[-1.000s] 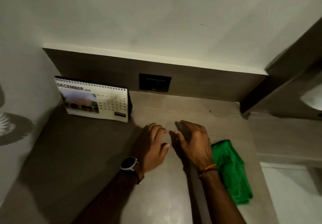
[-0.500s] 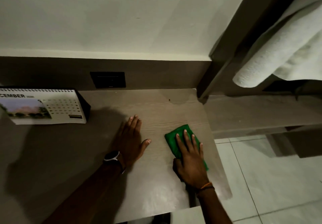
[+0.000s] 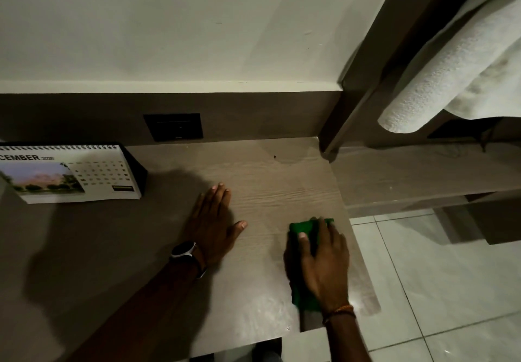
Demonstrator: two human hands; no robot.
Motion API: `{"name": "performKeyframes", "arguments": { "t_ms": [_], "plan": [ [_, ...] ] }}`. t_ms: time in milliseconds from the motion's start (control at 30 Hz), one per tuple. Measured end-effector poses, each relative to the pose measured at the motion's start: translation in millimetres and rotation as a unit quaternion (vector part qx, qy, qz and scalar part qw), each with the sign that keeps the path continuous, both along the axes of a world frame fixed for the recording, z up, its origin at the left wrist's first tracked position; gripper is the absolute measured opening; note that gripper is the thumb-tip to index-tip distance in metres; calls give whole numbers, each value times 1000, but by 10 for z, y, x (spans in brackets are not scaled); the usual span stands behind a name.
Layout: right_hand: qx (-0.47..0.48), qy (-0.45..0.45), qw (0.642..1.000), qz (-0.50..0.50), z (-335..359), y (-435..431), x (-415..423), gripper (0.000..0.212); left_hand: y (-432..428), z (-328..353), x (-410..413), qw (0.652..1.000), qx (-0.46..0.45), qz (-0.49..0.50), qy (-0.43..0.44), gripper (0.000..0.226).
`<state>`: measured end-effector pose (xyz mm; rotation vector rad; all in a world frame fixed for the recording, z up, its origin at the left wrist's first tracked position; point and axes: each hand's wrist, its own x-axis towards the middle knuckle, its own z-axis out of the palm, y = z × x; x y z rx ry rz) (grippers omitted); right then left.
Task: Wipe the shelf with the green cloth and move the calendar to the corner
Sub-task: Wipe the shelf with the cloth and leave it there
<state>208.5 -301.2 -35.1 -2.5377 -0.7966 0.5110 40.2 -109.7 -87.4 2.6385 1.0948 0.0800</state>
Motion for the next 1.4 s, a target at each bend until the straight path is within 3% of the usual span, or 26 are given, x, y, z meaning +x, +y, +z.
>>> {"name": "performKeyframes", "arguments": {
  "t_ms": [67,133,200,300,367,433,533,667,833,1000,1100,1167,1267,1333,1400],
  "plan": [
    [-25,5,1000,-7,34,12,236,78,-1,5,-1,1000,2,-2,1,87],
    [-129,33,991,-22,75,92,447,81,1,1,-1,1000,5,-1,3,87],
    [-174,55,983,-24,86,175,562,65,6,-20,-3,1000,11,2,0,88],
    [-20,66,997,44,10,205,646,30,14,-63,-6,1000,13,3,-2,88],
    [98,71,991,49,11,222,616,27,19,-81,-6,1000,19,3,1,88],
    [143,59,988,29,8,270,559,50,22,-90,-7,1000,25,4,0,87],
    [16,-32,999,-24,-18,244,448,114,19,-93,1,1000,25,4,-7,87],
    [-84,-18,994,-71,52,24,92,138,25,-109,-1,1000,27,5,-1,87],
    [-145,-27,989,19,-24,-118,-163,107,33,-106,-16,1000,19,0,-7,86],
    [-74,-33,995,65,-26,-126,-20,83,28,-125,-15,1000,22,2,-8,86],
    [-69,-77,994,29,-23,-77,82,67,35,-137,-17,1000,24,4,-4,87],
    [-71,-63,995,-12,-43,-51,143,59,36,-141,-15,1000,20,4,-12,87],
    [10,-9,997,-77,-87,7,212,29,43,-138,-12,1000,15,1,-13,88],
    [24,-17,995,-97,-120,34,261,13,46,-138,-21,1000,14,0,-14,87],
    [22,-46,994,-100,-151,26,282,11,45,-137,-23,1000,14,-1,-15,87]
  ]
}}
